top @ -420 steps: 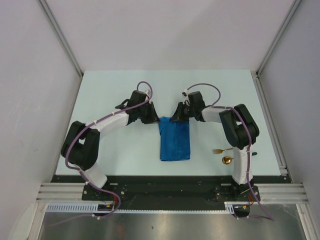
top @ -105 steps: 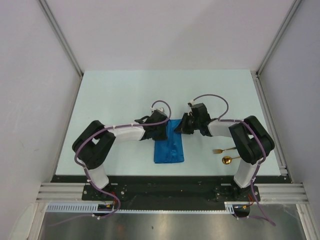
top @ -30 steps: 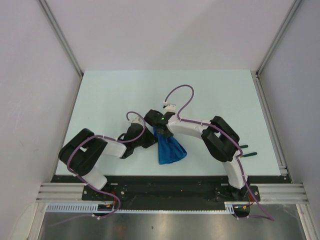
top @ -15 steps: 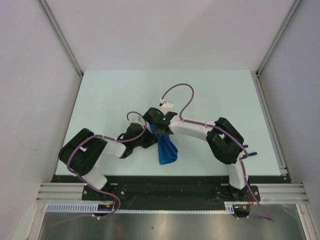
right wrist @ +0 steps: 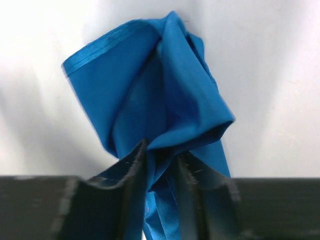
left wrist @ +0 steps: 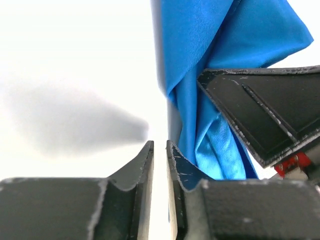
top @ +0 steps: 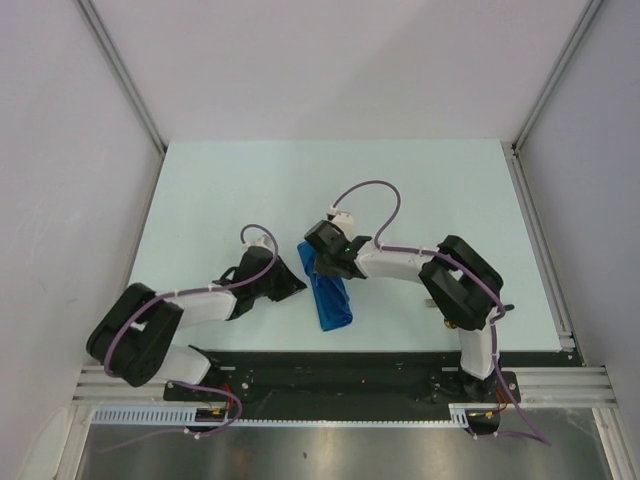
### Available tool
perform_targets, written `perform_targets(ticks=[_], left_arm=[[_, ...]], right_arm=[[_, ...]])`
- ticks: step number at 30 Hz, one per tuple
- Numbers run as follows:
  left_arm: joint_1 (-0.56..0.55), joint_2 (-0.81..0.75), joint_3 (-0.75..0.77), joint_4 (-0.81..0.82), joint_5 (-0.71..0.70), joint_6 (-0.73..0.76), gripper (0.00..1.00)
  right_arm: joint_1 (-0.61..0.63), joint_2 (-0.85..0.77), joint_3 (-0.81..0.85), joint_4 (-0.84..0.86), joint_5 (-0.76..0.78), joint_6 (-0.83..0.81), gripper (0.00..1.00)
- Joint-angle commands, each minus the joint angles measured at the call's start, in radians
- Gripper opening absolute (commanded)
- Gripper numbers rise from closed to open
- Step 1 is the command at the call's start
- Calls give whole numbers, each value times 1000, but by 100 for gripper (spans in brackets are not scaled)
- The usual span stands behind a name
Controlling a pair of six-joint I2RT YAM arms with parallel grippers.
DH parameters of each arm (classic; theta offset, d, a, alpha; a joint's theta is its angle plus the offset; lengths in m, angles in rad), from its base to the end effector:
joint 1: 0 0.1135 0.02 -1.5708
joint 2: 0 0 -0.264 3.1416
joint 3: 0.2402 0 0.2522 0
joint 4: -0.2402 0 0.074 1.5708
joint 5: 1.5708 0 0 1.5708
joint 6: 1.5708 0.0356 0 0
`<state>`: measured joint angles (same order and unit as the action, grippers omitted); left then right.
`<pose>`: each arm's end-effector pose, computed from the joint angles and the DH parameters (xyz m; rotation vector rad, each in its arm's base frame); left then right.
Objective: Fold the napkin into a case and place the utensils inside
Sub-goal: Fold the 2/3-rectangle-folded napkin at the center of the board.
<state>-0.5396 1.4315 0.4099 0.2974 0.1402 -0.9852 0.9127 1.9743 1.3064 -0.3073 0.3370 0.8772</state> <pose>0.2070 -0.1297 0.1249 -0.4702 2.4296 -0.8953 0.2622 0.3199 0.1626 0.0860 2.4961 0.3318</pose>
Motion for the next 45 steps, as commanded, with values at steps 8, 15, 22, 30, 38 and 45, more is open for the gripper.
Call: perform_targets(ticks=[8,15,22,30,38,45], left_arm=[[61,-325,32,-380,-4,69,26],[127,-410,105,-491,67,112,29],[181,-289,233,-529,191,233,37],[178,-162,377,-546,231,306,67],[150,1,547,-655,168,341,72],[103,92,607,-675,112,364,73]], right_arm=[[-81,-117,-202,424,-384,-119,46],[-81,-98,-208,497,-443,-150,50],[-136,-113,-216,550,-617,-171,52],[-178,-276,-292,476,-693,-195,63],[-225,-207,-384,654,-797,-179,65],[-261,-247,-490,744,-826,-141,63]])
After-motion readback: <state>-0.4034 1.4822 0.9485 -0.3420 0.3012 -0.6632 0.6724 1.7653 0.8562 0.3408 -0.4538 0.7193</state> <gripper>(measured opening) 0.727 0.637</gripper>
